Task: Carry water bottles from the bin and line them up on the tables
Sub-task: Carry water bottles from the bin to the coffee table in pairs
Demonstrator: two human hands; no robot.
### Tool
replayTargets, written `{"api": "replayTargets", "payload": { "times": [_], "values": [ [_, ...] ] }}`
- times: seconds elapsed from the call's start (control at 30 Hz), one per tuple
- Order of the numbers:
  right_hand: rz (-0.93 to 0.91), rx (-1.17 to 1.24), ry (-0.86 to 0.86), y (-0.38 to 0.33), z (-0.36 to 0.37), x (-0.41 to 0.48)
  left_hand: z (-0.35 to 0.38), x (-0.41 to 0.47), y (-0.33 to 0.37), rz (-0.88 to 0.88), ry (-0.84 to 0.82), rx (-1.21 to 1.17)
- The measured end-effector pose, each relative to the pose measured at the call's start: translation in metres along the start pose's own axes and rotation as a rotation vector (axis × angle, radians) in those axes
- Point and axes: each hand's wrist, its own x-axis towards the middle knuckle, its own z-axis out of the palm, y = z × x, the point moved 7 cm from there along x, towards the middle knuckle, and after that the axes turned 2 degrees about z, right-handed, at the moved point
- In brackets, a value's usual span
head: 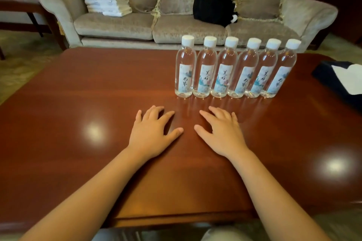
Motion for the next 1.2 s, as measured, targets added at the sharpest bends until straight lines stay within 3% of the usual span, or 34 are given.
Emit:
{"api": "replayTargets", "payload": {
  "times": [0.67,0.87,1.0,1.13,1.2],
  "values": [
    [-0.009,0.007,0.042,0.000,0.001,0.000,-0.002,-0.004,0.002,-0.022,-0.014,-0.002],
    [0.017,0.011,-0.051,-0.003,-0.010,-0.002,-0.007,-0.004,0.004,-0.043,-0.085,0.025],
    [0.056,-0.018,-0.278,-0.012,-0.017,-0.015,-0.014,-0.010,0.013,-0.103,-0.292,0.052],
    [0.127,-0.009,-0.639,-0.018,-0.040,-0.051,-0.040,-0.037,0.033,-0.130,-0.668,0.069],
    [0.178,0.035,-0.728,-0.020,-0.067,-0.076,-0.063,-0.058,0.044,-0.091,-0.846,0.161]
  ]
}}
